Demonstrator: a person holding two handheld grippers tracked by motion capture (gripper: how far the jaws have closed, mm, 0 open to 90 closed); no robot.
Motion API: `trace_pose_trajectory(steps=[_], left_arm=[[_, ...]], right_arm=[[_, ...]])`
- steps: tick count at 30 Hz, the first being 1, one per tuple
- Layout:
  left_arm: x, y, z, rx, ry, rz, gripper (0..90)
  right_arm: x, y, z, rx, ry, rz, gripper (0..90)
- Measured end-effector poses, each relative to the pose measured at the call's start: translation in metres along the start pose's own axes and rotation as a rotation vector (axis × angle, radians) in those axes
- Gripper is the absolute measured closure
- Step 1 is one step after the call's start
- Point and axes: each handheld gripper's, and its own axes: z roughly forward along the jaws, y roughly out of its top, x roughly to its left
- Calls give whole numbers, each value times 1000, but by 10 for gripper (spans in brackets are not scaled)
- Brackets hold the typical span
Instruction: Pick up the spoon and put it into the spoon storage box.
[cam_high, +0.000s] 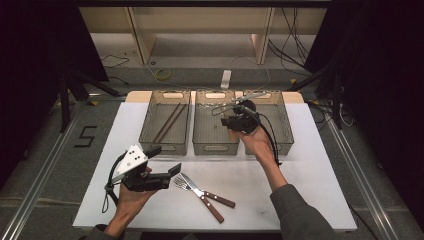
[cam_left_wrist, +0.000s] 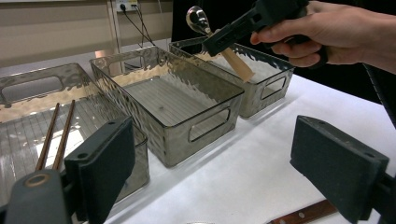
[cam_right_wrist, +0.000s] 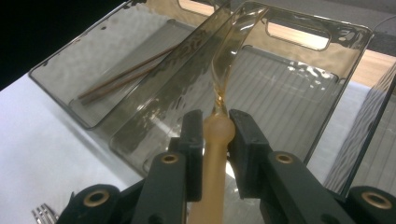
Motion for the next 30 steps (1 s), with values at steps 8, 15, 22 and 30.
trace_pose_trajectory(steps=[8,15,22,30], left_arm=[[0,0,0,0,-1,0,133],[0,0,0,-5,0,0,133],[0,1,-1,-5,-2,0,133],[0,1,-1,-3,-3,-1,132]], right_arm=[[-7,6,13,17,-20,15,763],[-8,11,21,28,-40,11,763],[-11,10,30,30,-59,15,760],[-16,8,35,39,-42,52,478]])
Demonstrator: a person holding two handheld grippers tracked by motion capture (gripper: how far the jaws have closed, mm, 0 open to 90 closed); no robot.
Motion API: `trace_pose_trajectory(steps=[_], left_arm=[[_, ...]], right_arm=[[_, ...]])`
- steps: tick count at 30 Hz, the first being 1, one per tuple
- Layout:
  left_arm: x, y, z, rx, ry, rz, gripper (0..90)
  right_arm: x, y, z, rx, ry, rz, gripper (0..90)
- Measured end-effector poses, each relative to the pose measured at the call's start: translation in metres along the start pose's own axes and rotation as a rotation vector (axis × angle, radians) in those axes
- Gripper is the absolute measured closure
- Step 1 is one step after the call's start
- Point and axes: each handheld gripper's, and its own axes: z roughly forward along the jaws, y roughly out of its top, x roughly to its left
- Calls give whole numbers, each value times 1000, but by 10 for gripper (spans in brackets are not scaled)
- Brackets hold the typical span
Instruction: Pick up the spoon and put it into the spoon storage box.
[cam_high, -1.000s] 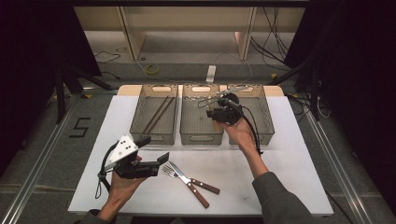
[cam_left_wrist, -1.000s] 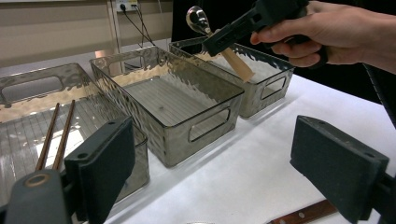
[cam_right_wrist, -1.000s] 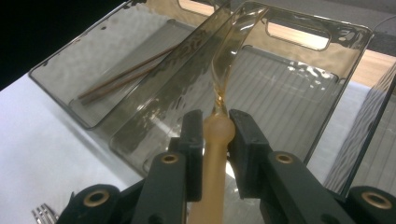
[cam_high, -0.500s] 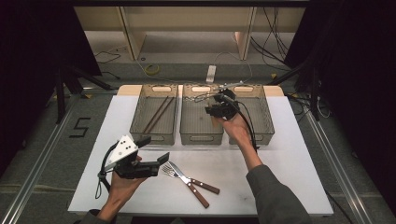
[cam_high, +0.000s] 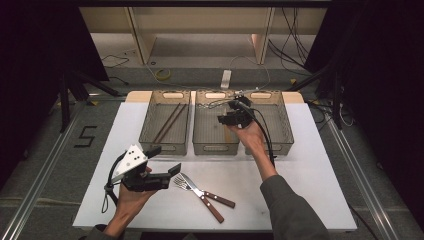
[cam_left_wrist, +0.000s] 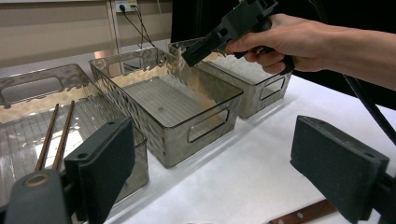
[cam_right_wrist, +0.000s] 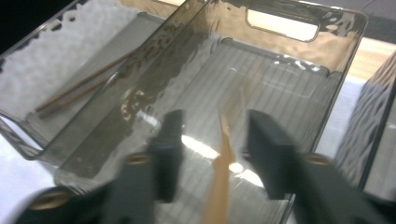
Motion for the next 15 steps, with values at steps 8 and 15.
trace_pose_trajectory(steps=[8,15], left_arm=[[0,0,0,0,0,0,132],[1,0,0,-4,5,-4,132]], right_arm=[[8,-1,-16,-10,18,-43,351],[36,-22,-48,-1,82,-170,291]])
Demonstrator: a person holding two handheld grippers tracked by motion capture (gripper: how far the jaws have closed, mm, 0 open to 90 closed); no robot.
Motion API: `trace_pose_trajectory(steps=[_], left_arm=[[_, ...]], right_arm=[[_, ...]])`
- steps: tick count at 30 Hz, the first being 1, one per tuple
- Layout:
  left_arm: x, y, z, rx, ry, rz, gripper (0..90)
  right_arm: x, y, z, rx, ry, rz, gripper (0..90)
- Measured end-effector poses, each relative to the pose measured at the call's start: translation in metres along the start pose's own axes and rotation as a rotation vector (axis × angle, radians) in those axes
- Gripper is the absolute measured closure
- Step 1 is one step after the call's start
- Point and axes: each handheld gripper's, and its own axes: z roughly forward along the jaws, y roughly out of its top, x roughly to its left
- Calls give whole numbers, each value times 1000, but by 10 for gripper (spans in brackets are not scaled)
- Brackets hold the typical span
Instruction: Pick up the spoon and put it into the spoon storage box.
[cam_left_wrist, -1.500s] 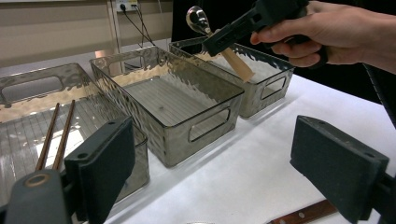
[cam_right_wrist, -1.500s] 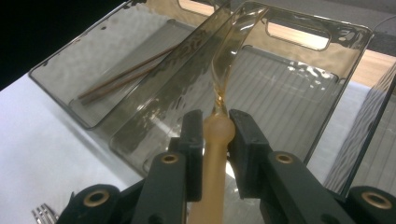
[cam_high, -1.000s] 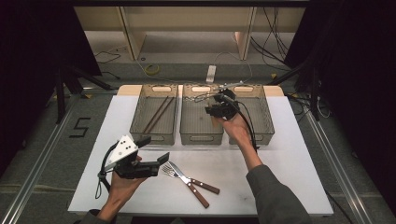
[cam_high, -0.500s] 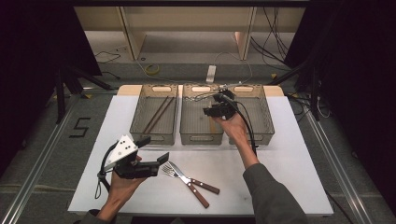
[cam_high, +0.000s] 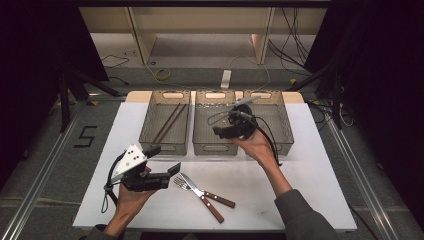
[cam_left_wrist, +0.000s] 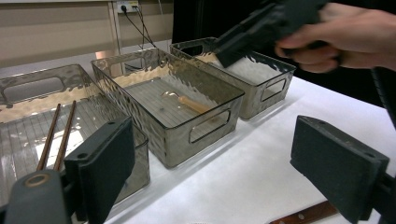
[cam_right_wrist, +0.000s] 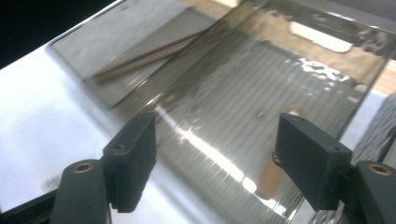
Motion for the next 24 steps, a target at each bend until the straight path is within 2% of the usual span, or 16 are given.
trace_pose_trajectory(steps=[3,8,20,24], left_arm=[[0,0,0,2,2,2,132],[0,0,0,0,3,1,131],[-1,0,0,-1,2,3,131],[-1,0,0,2,1,6,130]], right_arm=[[14,-13,-10,9,20,-34,265],[34,-33,-21,12,57,-49,225],[73,-60,-23,71,121,-114,231],[77,-67,-21,91,141,-125,231]])
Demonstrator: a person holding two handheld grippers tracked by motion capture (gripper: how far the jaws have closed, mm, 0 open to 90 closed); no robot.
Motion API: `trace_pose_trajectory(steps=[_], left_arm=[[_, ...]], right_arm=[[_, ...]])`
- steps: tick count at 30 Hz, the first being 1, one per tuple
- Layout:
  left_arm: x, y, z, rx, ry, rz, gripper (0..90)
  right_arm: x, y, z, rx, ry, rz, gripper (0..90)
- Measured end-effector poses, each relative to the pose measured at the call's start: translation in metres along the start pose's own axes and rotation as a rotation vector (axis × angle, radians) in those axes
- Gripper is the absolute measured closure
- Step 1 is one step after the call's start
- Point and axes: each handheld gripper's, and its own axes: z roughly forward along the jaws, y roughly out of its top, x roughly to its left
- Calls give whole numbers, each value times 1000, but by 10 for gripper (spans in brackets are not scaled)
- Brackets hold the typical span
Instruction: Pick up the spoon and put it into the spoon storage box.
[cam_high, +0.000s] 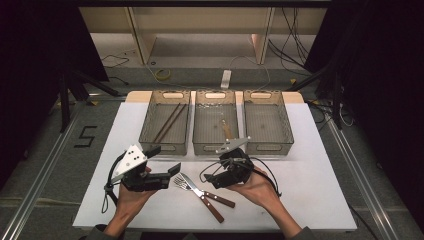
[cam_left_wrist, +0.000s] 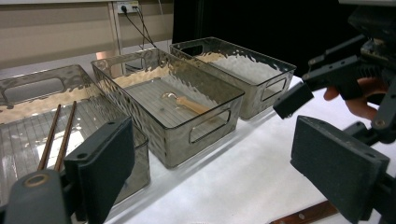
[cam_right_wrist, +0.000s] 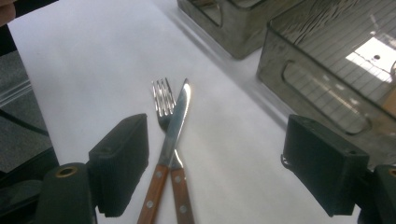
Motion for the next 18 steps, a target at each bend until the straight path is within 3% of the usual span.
trace_pose_trajectory(steps=[18], left_arm=[[1,0,1,-3,2,1,130]], right_arm=[[22,-16,8,85,58,-36,250]])
